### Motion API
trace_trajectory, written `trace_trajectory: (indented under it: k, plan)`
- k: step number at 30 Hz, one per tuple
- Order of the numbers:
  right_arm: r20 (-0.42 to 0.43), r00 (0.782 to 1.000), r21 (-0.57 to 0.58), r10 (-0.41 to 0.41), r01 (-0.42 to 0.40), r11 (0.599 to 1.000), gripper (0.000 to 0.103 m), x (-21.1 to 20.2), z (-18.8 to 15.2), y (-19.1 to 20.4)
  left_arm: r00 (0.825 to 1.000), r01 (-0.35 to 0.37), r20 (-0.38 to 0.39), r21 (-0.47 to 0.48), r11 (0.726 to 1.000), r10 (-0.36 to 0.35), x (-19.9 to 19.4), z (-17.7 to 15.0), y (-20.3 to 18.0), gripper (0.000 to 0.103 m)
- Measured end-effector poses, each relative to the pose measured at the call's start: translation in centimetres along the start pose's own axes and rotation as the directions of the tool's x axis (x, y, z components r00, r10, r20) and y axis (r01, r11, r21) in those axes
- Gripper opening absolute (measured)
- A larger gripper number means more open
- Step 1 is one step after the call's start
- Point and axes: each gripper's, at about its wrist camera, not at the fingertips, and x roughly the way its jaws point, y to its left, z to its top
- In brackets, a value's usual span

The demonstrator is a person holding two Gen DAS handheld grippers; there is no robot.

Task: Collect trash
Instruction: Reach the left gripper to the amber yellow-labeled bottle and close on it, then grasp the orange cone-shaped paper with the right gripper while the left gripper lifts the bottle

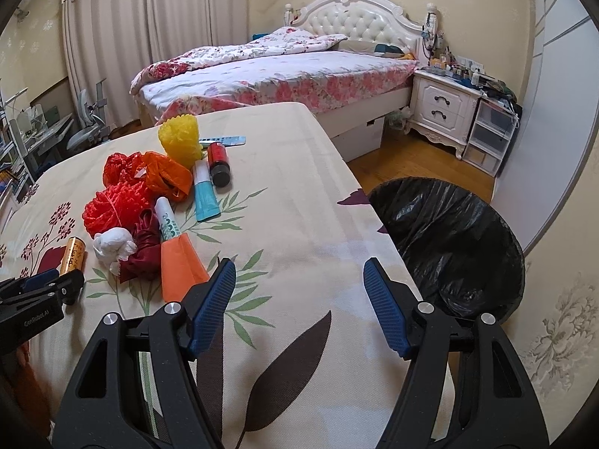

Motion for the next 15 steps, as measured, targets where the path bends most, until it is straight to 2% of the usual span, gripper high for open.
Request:
trace_trajectory:
  k: [6,15]
  plan:
    - [-0.007,1.0,-0.013,0.005,-0.005,1.0,0.069,0.3,0.1,0.6,1.0,0.009,0.015,0.032,0.999,-0.009,0.0,0.0,0.1,0.025]
    - [-0.006,0.999,-0.043,0.039,-0.039,0.998,0.069,0.1,0.4,2.3,1.0,0.019,0.02,0.035,0.999,-0.019,0.1,0.1,0.6,0.025]
